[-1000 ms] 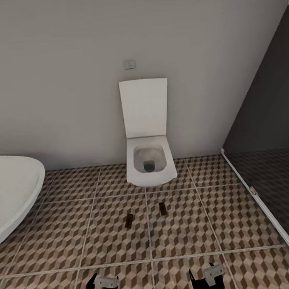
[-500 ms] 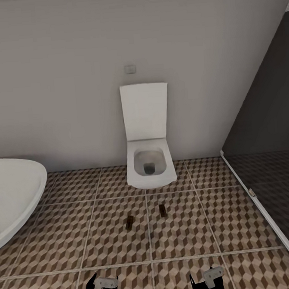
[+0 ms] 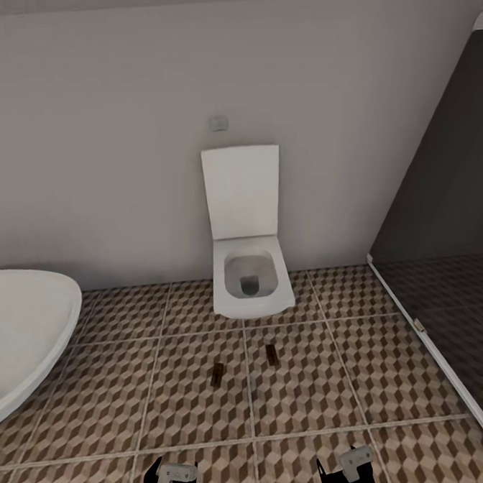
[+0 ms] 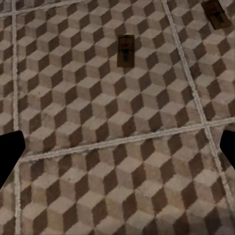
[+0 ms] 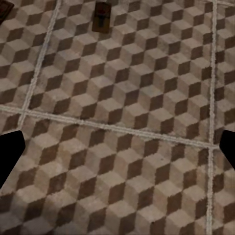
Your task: Take the four mousetraps from the cabinet in the bathroom and place them on the bathroom floor. Make sure all four end up on the same floor surface, and ensure that at least two of them are either under or directly next to the same bathroom sink.
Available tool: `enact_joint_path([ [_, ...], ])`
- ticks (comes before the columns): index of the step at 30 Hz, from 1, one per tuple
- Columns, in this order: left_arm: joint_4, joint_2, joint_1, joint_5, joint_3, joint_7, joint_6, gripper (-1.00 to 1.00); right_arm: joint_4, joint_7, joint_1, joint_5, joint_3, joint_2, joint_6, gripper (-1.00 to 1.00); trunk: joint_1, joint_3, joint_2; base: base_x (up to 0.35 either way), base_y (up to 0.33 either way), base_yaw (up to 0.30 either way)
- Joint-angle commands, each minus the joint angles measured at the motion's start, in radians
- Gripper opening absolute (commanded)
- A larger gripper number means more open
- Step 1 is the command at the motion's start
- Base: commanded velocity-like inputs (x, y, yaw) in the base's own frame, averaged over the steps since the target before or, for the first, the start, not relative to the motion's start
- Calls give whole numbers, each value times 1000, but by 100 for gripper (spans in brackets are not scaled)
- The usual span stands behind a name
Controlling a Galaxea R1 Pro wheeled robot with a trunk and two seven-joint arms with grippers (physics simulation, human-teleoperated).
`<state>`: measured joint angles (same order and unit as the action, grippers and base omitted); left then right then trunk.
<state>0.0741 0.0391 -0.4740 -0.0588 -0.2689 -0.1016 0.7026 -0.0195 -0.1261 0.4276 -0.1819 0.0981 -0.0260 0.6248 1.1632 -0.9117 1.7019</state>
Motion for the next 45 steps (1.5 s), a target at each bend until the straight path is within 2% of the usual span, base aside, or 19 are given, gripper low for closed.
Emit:
enact_joint_path([
  [1,4,1,-1,-6,-9,-4,6,100,1,-10,1,-5,8,0,1,100,-4,3,-7,0,0,0],
  [45,4,3,-1,-6,-9,-4,4,100,1,-10,1,-5,8,0,1,100,-173,140,-315,0,0,0],
])
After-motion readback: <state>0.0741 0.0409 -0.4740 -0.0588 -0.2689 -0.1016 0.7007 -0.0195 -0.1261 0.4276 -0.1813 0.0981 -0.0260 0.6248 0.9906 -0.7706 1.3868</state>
